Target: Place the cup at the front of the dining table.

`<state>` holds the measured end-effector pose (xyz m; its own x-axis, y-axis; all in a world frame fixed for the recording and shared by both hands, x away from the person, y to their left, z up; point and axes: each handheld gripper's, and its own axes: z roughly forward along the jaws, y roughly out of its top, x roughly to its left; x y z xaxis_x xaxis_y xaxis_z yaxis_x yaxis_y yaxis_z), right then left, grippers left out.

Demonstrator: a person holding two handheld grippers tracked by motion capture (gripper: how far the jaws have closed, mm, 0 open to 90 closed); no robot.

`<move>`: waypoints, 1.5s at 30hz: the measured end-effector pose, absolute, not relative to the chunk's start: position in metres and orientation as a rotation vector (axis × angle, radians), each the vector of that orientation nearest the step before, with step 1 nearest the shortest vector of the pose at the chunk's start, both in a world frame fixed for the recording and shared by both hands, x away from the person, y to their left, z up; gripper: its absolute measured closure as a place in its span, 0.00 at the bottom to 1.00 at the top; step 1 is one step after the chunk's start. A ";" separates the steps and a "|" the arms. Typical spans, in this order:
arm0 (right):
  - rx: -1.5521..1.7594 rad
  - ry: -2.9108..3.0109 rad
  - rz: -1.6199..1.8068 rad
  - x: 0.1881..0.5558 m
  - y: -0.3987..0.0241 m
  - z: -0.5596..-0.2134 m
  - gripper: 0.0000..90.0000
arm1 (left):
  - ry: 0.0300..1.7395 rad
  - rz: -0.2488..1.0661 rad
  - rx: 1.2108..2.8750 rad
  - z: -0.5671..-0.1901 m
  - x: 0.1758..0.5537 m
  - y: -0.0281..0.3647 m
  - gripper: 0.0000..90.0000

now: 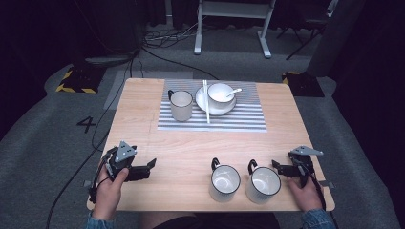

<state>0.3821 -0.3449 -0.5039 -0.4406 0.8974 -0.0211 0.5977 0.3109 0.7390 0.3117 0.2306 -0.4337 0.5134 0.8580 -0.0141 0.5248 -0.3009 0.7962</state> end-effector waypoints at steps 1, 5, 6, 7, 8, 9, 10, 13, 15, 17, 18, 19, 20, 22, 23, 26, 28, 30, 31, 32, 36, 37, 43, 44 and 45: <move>1.327 2.151 0.933 0.382 -0.345 -0.504 0.17 | 1.132 0.545 1.980 -0.436 0.310 0.232 0.17; 1.327 2.151 0.933 0.382 -0.345 -0.504 0.17 | 1.042 0.554 2.024 -0.445 0.305 0.235 0.17; 1.326 2.152 0.933 0.382 -0.345 -0.504 0.17 | 1.002 0.540 2.061 -0.448 0.304 0.235 0.17; 1.326 2.151 0.933 0.382 -0.345 -0.504 0.17 | 0.992 0.525 2.083 -0.452 0.304 0.234 0.17; 1.325 2.152 0.934 0.382 -0.345 -0.504 0.17 | 0.991 0.504 2.101 -0.456 0.304 0.233 0.17; 1.325 2.151 0.934 0.382 -0.345 -0.504 0.17 | 0.997 0.497 2.127 -0.459 0.304 0.232 0.17; 1.326 2.151 0.933 0.382 -0.345 -0.504 0.17 | 1.014 0.482 2.144 -0.463 0.305 0.231 0.17; 1.325 2.152 0.934 0.382 -0.345 -0.504 0.17 | 1.058 0.452 2.190 -0.471 0.305 0.229 0.18; 1.326 2.152 0.934 0.382 -0.345 -0.504 0.17 | 1.076 0.446 2.211 -0.474 0.305 0.228 0.18; 1.326 2.151 0.934 0.382 -0.345 -0.504 0.17 | 1.072 0.430 2.251 -0.475 0.305 0.226 0.18; 1.325 2.152 0.934 0.382 -0.345 -0.504 0.17 | 1.068 0.415 2.263 -0.476 0.305 0.225 0.18; 1.325 2.151 0.934 0.382 -0.345 -0.504 0.17 | 1.067 0.416 2.281 -0.476 0.305 0.225 0.18; 1.326 2.151 0.934 0.382 -0.345 -0.504 0.17 | 1.056 0.393 2.299 -0.477 0.306 0.224 0.18; 1.325 2.151 0.934 0.382 -0.345 -0.504 0.16 | 1.060 0.365 2.325 -0.480 0.306 0.221 0.18; 1.325 2.151 0.934 0.382 -0.345 -0.504 0.16 | 1.069 0.346 2.334 -0.482 0.306 0.219 0.18; 1.325 2.151 0.934 0.382 -0.345 -0.504 0.16 | 1.084 0.305 2.375 -0.487 0.307 0.216 0.18; 1.325 2.151 0.934 0.382 -0.345 -0.504 0.16 | 1.088 0.267 2.367 -0.488 0.307 0.215 0.17; 1.325 2.151 0.934 0.382 -0.345 -0.504 0.17 | 1.082 0.285 2.356 -0.489 0.306 0.215 0.17; 1.325 2.151 0.934 0.382 -0.345 -0.504 0.17 | 1.080 0.275 2.355 -0.489 0.306 0.216 0.16; 1.327 2.151 0.934 0.382 -0.345 -0.504 0.16 | 1.079 0.297 2.352 -0.490 0.306 0.217 0.15; 1.325 2.151 0.934 0.382 -0.345 -0.504 0.17 | 0.987 0.328 2.287 -0.502 0.306 0.217 0.00; 1.324 2.152 0.934 0.382 -0.345 -0.504 0.17 | 0.973 0.349 2.270 -0.503 0.306 0.217 0.00; 1.324 2.151 0.934 0.382 -0.345 -0.504 0.17 | 0.960 0.323 2.264 -0.504 0.307 0.216 0.00; 1.326 2.151 0.934 0.382 -0.345 -0.504 0.17 | 0.953 0.328 2.266 -0.504 0.308 0.216 0.00; 1.327 2.151 0.934 0.382 -0.345 -0.504 0.17 | 0.957 0.320 2.266 -0.504 0.308 0.216 0.00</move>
